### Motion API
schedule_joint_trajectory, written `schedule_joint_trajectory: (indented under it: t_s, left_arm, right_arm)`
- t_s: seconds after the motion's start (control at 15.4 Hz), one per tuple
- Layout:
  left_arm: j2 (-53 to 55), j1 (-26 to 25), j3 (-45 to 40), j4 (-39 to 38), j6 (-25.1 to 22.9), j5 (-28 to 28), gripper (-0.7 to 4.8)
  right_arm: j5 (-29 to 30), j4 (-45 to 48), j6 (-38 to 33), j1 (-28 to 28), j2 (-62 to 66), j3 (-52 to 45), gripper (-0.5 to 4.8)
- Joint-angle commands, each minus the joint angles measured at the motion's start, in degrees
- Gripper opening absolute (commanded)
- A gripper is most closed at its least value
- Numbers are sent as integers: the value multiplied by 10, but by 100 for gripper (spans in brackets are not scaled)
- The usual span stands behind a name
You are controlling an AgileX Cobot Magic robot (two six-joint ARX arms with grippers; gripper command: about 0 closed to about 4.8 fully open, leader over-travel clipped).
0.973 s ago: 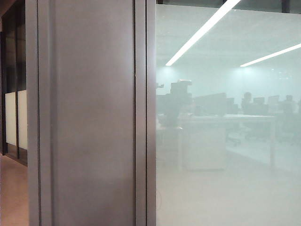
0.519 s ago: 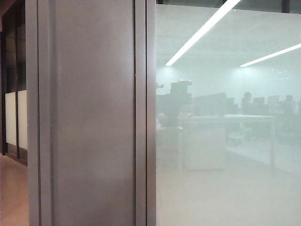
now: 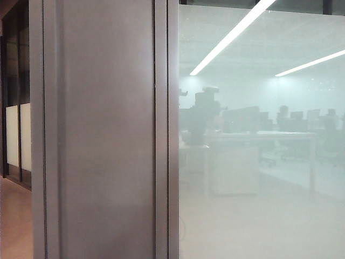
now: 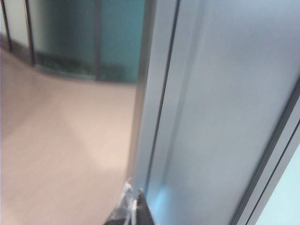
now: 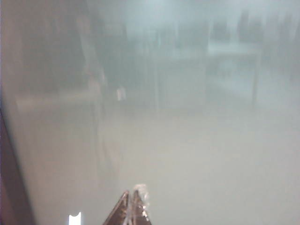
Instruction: Raise the arm to find the leftmost switch on the wall and turn off the lights.
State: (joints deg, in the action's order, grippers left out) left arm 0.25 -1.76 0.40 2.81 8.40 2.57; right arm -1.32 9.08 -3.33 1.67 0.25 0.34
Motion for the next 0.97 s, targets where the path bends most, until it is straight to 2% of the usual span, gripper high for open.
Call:
schedule_joint_trajectory:
  t_s: [0.06,0.13,0.19,0.45,0.52,0.65,0.78,0.97]
  left_arm:
    - [0,-1,4,125,26,2,-6]
    - [0,-1,11,166,26,2,-6]
    - [0,-1,27,177,26,2,-6]
    - [12,-1,133,177,23,0,-6]
    - [30,-1,168,177,6,0,-6]
    - [89,-1,242,178,-28,1,-6]
    - [174,-1,336,181,-31,26,-6]
    - [294,-1,461,196,-31,31,-6]
  right_arm:
    - [0,75,0,0,-1,16,-1]
    - [-6,83,0,0,-1,33,-1]
    - [-23,87,0,0,-1,49,-1]
    - [-78,96,0,0,3,134,-1]
    - [-86,96,0,0,11,158,-1]
    - [-98,96,0,0,44,209,-1]
    - [-107,96,0,0,105,292,-1]
    - [-103,96,0,0,217,424,-1]
